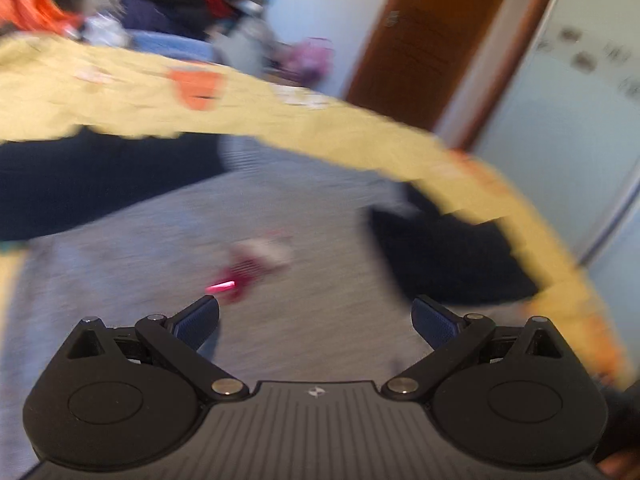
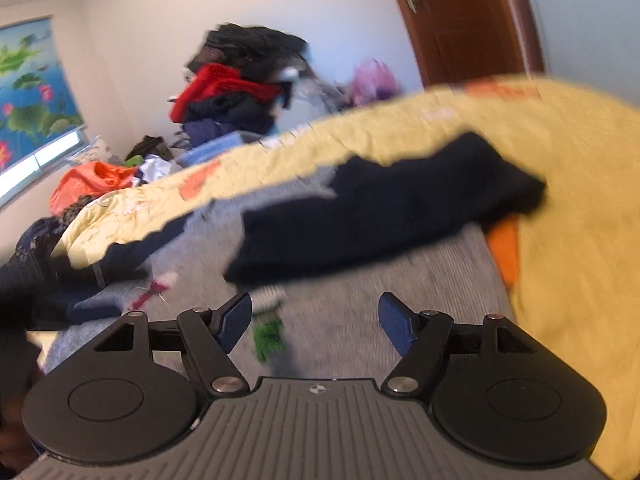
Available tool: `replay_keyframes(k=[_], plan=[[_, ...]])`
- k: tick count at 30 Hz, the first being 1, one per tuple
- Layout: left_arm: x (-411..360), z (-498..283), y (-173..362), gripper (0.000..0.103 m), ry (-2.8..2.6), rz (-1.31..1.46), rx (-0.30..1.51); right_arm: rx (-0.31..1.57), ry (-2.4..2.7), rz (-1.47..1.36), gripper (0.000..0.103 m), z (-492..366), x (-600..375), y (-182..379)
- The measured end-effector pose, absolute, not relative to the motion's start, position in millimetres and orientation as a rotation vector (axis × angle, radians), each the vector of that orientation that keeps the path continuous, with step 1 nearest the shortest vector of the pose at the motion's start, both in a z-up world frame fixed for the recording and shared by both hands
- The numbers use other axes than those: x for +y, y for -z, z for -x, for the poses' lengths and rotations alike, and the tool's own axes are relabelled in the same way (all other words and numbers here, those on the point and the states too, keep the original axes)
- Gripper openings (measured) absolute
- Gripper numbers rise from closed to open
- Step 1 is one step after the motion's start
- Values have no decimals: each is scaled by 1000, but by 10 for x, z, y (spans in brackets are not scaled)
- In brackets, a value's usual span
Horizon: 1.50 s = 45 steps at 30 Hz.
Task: Fold small clothes
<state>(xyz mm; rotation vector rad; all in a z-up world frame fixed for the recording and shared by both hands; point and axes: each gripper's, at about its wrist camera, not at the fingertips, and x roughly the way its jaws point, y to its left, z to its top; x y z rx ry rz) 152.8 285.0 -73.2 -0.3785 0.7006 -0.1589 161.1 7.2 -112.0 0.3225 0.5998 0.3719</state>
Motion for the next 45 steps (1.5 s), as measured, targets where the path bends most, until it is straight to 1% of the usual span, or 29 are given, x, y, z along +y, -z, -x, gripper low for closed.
replay_keyframes(k=[1, 2, 3, 6, 9, 10, 11, 12, 13, 15, 17, 18, 19, 20, 22, 24, 31, 34, 39, 43, 45], plan=[[2845, -1612, 696, 103, 202, 433, 703, 573, -379, -342, 72, -1596, 48, 1118], [2854, -1715, 694, 103, 243, 501, 714, 562, -378, -353, 75, -1593, 32, 1125], [2876, -1837, 732, 103, 285, 586, 737, 572, -377, -362, 75, -1603, 21, 1142], [2909, -2211, 978, 103, 375, 855, 843, 574, -383, -386, 74, -1604, -13, 1164], [2872, -2405, 1148, 101, 357, 943, 870, 575, -390, -394, 75, -1599, -26, 1167], [2853, -2421, 1139, 97, 353, 946, 847, 577, -393, -397, 75, -1604, -30, 1173], [2829, -2451, 1127, 90, 349, 947, 840, 578, -395, -398, 75, -1607, -30, 1174], [2804, -2483, 1127, 66, 342, 941, 851, 578, -398, -401, 75, -1609, -30, 1170], [2750, -2529, 1126, 48, 343, 917, 877, 578, -402, -405, 75, -1613, -33, 1171], [2621, -2612, 1116, 42, 336, 814, 935, 577, -406, -413, 75, -1615, -40, 1171], [2520, -2618, 1065, 40, 342, 720, 933, 577, -407, -418, 75, -1622, -41, 1171], [2484, -2621, 1034, 33, 337, 684, 934, 577, -407, -419, 75, -1623, -41, 1171], [2455, -2628, 1011, 17, 324, 651, 938, 577, -407, -420, 75, -1626, -39, 1171], [2436, -2630, 990, 12, 307, 622, 936, 576, -408, -420, 75, -1625, -40, 1171], [2409, -2611, 936, 8, 282, 565, 905, 576, -409, -423, 75, -1631, -42, 1172], [2396, -2558, 838, 7, 281, 520, 854, 577, -408, -422, 75, -1638, -37, 1172], [2455, -2427, 391, 7, 216, 277, 673, 581, -403, -417, 75, -1654, -18, 1169], [2694, -2350, 277, 7, 199, 276, 653, 582, -401, -415, 75, -1653, -20, 1176], [3260, -2174, 314, 7, 77, 312, 650, 584, -403, -411, 76, -1658, -22, 1180], [3694, -2092, 519, 7, -19, 380, 700, 586, -404, -402, 77, -1659, -13, 1175], [3747, -2092, 646, 7, -41, 367, 729, 587, -400, -394, 77, -1656, -3, 1166]])
